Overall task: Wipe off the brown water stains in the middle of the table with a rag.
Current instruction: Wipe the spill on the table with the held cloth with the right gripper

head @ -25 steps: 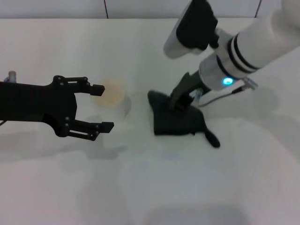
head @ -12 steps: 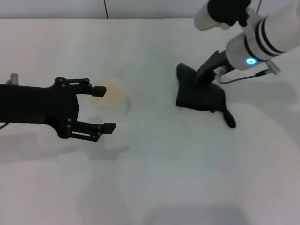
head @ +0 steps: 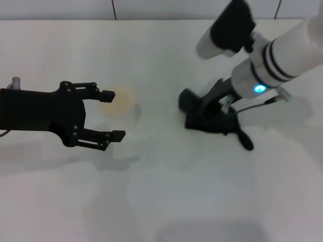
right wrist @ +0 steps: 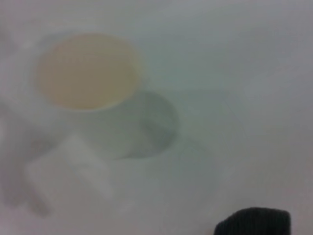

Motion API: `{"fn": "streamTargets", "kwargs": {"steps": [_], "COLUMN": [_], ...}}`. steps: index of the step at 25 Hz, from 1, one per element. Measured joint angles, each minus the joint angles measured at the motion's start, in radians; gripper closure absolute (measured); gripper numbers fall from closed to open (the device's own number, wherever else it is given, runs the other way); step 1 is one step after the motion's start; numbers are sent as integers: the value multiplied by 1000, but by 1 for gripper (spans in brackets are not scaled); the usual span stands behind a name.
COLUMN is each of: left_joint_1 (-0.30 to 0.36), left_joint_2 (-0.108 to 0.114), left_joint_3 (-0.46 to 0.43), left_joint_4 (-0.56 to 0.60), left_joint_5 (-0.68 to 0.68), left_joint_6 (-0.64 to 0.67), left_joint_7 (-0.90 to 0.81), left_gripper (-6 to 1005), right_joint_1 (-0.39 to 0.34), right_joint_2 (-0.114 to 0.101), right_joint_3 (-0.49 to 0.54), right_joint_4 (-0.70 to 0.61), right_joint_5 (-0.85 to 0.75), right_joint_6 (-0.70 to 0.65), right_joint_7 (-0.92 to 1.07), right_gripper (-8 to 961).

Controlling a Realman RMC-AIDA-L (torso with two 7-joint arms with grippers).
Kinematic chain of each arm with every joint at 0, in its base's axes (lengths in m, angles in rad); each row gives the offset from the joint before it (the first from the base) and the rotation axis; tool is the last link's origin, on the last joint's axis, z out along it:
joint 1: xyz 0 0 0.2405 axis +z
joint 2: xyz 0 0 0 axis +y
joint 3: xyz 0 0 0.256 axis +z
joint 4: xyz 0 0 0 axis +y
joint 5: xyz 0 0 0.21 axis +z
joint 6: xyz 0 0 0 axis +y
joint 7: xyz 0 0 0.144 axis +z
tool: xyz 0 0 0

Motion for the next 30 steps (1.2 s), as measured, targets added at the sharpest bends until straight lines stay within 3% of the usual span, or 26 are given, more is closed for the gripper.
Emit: {"fn": "streamTargets", "kwargs": {"steps": [5,18,30], "left_joint_1": [-1,-2,-2], "left_joint_2": [0,0,-1], "left_joint_3": [0,0,3], "left_joint_4": [-1,-1,-1], "left_joint_5": [0,1,0], "left_joint_6": [0,-1,-9], "left_joint_7": [9,21,26], "left_gripper": [109,109,109], "right_joint_1": [1,-60,-32], "right_joint_2": [0,0,-2], "right_joint_3": [-64,-89,-116], "right_joint_4": [-37,-149,-130], "right_joint_5": [43,96,84], "right_joint_6": [-44,-190,-46], "right_joint_7": [14,15,14], "right_gripper": [872,872,872]}}
